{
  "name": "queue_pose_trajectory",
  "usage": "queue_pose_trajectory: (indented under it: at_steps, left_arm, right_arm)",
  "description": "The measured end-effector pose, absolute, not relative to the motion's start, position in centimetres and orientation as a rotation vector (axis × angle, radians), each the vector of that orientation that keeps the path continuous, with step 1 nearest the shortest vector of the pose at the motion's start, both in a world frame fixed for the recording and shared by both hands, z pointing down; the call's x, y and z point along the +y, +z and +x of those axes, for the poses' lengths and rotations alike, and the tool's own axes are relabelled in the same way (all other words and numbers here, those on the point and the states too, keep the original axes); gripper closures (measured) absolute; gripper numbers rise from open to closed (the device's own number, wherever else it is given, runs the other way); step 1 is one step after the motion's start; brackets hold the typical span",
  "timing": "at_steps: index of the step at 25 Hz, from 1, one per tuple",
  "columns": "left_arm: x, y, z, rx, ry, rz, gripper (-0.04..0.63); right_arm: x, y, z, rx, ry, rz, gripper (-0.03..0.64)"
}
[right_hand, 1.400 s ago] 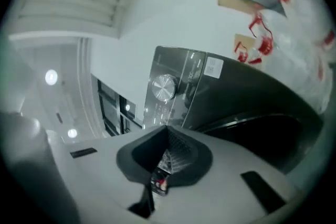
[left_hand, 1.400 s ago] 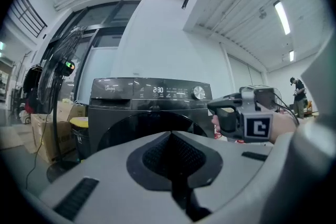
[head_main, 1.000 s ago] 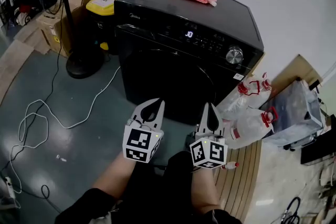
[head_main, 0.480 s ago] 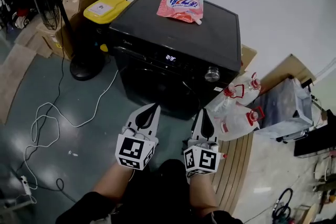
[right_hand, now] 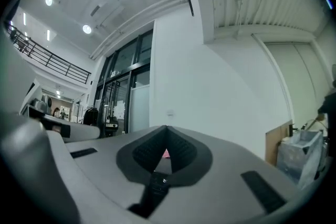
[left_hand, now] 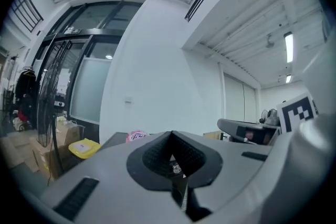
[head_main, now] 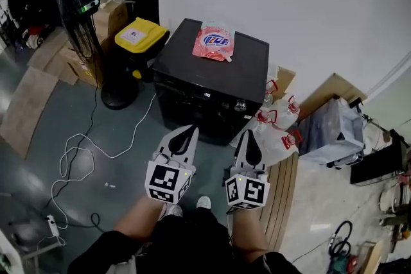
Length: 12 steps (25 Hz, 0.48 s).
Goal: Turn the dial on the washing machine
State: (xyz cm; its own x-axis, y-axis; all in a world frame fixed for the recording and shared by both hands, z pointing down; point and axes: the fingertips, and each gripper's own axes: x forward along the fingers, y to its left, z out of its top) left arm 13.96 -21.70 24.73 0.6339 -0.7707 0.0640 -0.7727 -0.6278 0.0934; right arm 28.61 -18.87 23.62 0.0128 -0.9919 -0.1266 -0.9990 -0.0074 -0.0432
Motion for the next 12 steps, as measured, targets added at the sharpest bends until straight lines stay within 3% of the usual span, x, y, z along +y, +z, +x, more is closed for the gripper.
queue_pose_trajectory:
  at_steps: [12]
  left_arm:
    - [-14.3, 19.7, 11.6, -1.353, 0.045, 2.751, 0.589]
  right_arm:
    - [-10.6, 18.1, 27.5, 2.106, 0.127, -2.159, 0.617]
